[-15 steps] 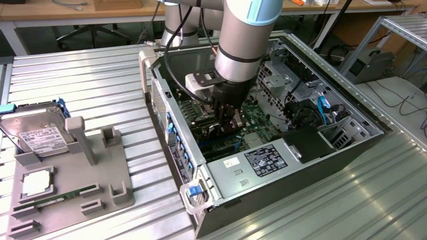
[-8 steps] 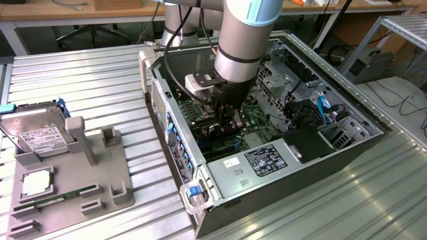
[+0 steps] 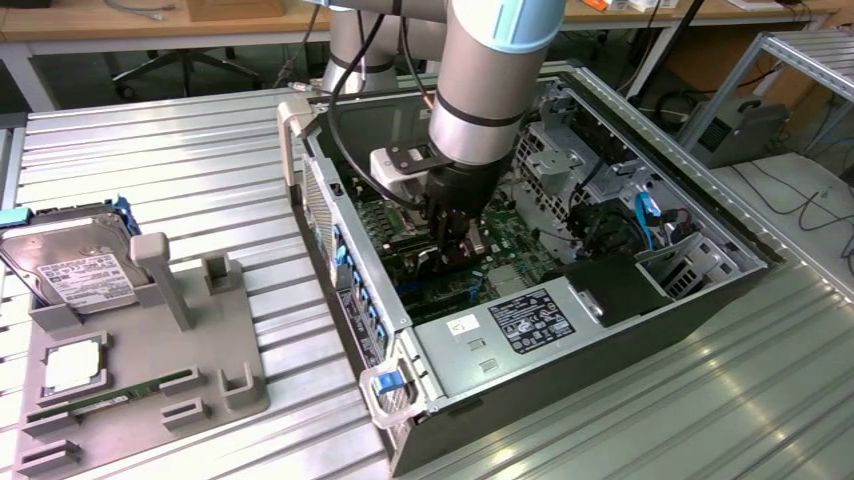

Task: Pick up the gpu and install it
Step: 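Insert the gpu into the slot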

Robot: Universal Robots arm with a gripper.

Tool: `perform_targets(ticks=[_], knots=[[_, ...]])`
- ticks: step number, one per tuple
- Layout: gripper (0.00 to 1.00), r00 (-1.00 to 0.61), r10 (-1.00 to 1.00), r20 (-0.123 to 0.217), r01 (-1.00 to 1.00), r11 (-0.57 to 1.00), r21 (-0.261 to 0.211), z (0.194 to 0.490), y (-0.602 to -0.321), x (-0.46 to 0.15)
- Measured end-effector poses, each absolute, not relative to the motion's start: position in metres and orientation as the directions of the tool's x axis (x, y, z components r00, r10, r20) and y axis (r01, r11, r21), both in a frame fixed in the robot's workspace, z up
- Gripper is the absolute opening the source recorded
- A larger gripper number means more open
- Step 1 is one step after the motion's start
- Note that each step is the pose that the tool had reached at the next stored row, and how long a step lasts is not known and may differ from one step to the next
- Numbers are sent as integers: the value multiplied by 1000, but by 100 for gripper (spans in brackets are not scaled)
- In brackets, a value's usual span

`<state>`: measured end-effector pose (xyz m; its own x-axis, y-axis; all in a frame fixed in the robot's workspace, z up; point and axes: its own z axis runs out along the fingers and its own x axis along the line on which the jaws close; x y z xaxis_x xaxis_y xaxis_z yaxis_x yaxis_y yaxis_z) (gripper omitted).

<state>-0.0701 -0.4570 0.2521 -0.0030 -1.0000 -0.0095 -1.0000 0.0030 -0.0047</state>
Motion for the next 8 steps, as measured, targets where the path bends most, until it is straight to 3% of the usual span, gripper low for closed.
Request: perform_targets(ticks=[8], knots=[[27,-3,-1000,-10,-1000,3,-5,252,-457,-70]])
